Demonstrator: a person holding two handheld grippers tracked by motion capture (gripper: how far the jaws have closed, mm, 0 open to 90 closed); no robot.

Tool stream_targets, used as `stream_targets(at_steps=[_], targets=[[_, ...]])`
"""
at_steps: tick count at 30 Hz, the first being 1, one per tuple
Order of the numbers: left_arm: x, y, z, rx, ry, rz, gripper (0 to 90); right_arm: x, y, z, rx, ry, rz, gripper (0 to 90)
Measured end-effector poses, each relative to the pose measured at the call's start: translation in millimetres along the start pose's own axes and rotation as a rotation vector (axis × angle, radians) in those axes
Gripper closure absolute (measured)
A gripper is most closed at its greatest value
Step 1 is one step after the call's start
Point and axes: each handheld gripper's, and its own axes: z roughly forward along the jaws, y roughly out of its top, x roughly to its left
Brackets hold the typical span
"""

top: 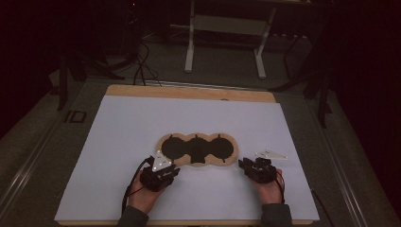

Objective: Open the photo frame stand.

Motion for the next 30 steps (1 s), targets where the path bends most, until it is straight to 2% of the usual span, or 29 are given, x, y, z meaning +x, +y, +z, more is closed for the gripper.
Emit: stream_targets(at_steps=[2,3,4,5,6,7,10,18,25,28,29,30], targets=[[-4.2,3.7,1.7,0.009,-0.013,0.006,75.1,1.0,1.1,1.0,0.002,-0.001,-0.011,70.8],[-9.4,8.0,4.3,0.016,-0.029,0.023,75.1,2.1,3.5,3.1,0.009,-0.009,-0.048,70.2],[-9.4,8.0,4.3,0.016,-0.029,0.023,75.1,2.1,3.5,3.1,0.009,-0.009,-0.048,70.2],[-12.7,10.6,6.4,0.024,-0.031,0.042,75.1,2.0,7.5,1.0,-0.002,-0.032,-0.069,70.2],[-14.3,12.2,7.5,0.028,-0.033,0.051,75.1,2.0,7.5,1.0,-0.002,-0.032,-0.069,70.2],[-17.8,15.3,11.5,0.025,-0.037,0.062,75.1,0.7,11.4,-2.7,-0.03,-0.025,-0.058,70.2],[-20.2,17.5,16.9,0.032,-0.033,0.067,75.3,0.2,12.8,-5.6,-0.047,-0.016,-0.053,70.2],[-26.4,20.3,35.2,0.021,-0.024,0.073,76.7,-7.8,12.0,-6.7,-0.067,0.009,-0.015,70.2],[-31.2,17.0,40.8,0.046,-0.013,0.105,79.3,-13.6,11.4,-10.5,-0.09,0.007,0.022,70.2],[-27.6,18.3,43.5,0.041,-0.01,0.09,85.0,-15.2,9.6,-10.8,-0.094,0.009,0.043,70.4],[-23.8,18.6,47.2,0.041,0.003,0.065,87.0,-15.8,9.1,-10.8,-0.094,0.01,0.047,70.4],[-23.8,18.6,47.2,0.041,0.003,0.065,87.9,-15.8,9.1,-10.8,-0.094,0.01,0.047,70.4]])
